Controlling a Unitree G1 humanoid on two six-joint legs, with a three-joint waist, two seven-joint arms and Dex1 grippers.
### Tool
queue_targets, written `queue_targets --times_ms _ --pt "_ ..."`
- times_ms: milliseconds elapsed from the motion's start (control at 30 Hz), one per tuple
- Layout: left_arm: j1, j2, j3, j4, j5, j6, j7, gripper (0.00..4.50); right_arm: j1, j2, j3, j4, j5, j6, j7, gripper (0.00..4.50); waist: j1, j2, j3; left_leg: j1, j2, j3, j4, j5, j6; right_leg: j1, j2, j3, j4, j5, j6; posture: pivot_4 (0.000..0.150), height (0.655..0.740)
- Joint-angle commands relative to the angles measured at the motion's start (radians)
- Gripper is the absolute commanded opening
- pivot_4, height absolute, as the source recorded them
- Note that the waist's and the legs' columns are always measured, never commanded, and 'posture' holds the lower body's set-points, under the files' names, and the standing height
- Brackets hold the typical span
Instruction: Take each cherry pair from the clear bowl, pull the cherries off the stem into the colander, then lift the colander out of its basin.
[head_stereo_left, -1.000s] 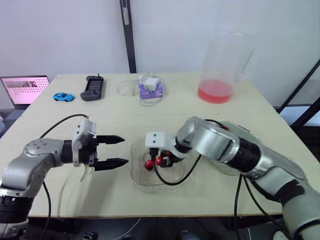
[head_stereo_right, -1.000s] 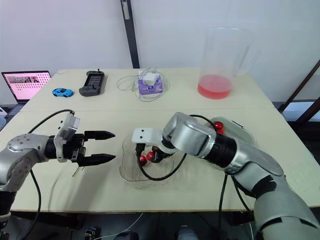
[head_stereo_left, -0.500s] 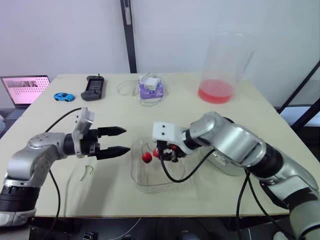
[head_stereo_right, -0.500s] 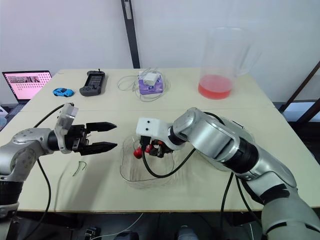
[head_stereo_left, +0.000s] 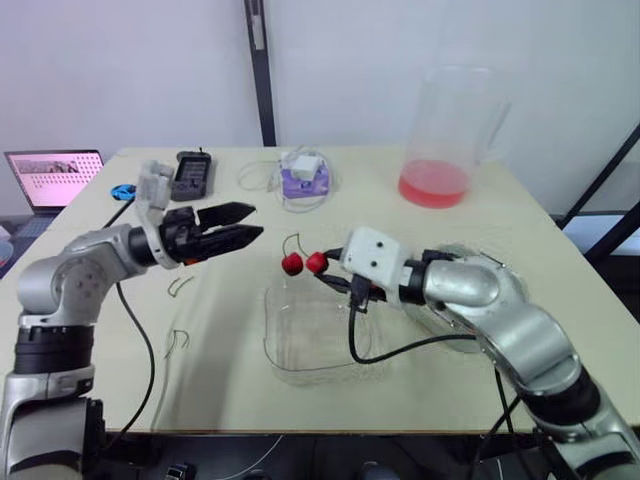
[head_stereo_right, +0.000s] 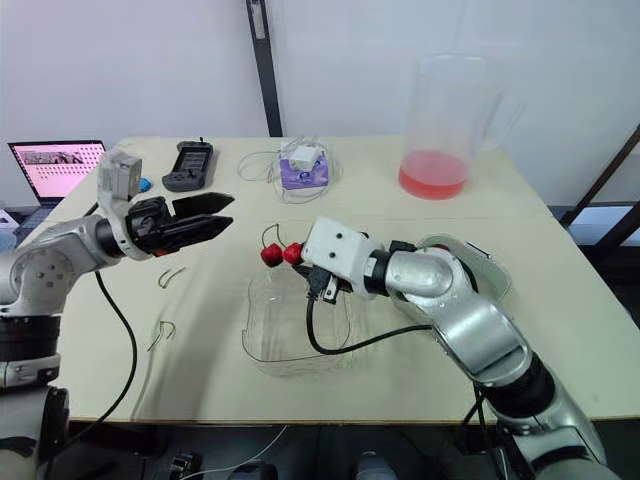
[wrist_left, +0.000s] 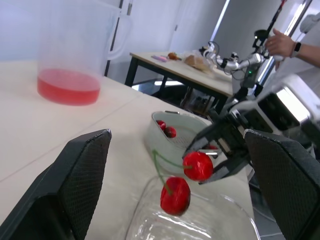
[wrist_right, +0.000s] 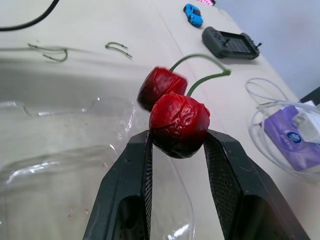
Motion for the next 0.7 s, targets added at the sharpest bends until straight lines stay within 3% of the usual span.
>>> queue_targets --times_ms 33,233,467,567,700 --pt "-0.046 -0.004 0.011 0.011 -0.007 0.008 -0.003 4.5 0.052 -0.023 -0.018 -0.035 -0.132 -0.169 -0.08 1.57 0.001 0.0 0.0 0.0 0.0 0.0 0.0 0.0 0.0 0.0 0.0 0.0 0.0 0.0 0.0 0.15 0.7332" --pt "-0.072 -0.028 -0.003 0.017 0.001 0.013 -0.009 4.5 0.199 -0.034 -0.02 -0.001 -0.323 -0.412 -0.189 1.57 0.005 0.0 0.0 0.0 0.0 0.0 0.0 0.0 0.0 0.0 0.0 0.0 0.0 0.0 0.0 0.15 0.7332" --pt "-0.072 -0.021 -0.003 0.034 0.011 0.005 -0.024 4.5 0.216 0.032 -0.042 -0.003 -0.319 -0.432 -0.16 1.57 0.006 0.0 0.0 0.001 0.0 0.0 0.0 0.0 -0.001 0.0 0.0 0.001 0.0 0.0 0.0 0.15 0.7332" --pt "-0.049 -0.008 -0.014 0.012 0.031 -0.008 -0.037 4.5 0.206 0.062 -0.061 -0.043 -0.168 -0.294 -0.056 1.57 0.008 0.0 0.0 0.001 0.0 0.0 0.0 0.0 -0.001 0.0 0.0 0.001 0.0 0.0 0.0 0.15 0.7332" --pt "0.022 0.021 -0.035 -0.025 0.084 -0.074 -0.097 4.5 0.056 0.103 -0.153 -0.1 0.163 0.132 0.083 1.57 0.005 0.0 0.0 0.001 0.0 0.0 0.0 0.0 -0.001 0.001 0.0 0.001 0.001 0.0 0.0 0.15 0.7332"
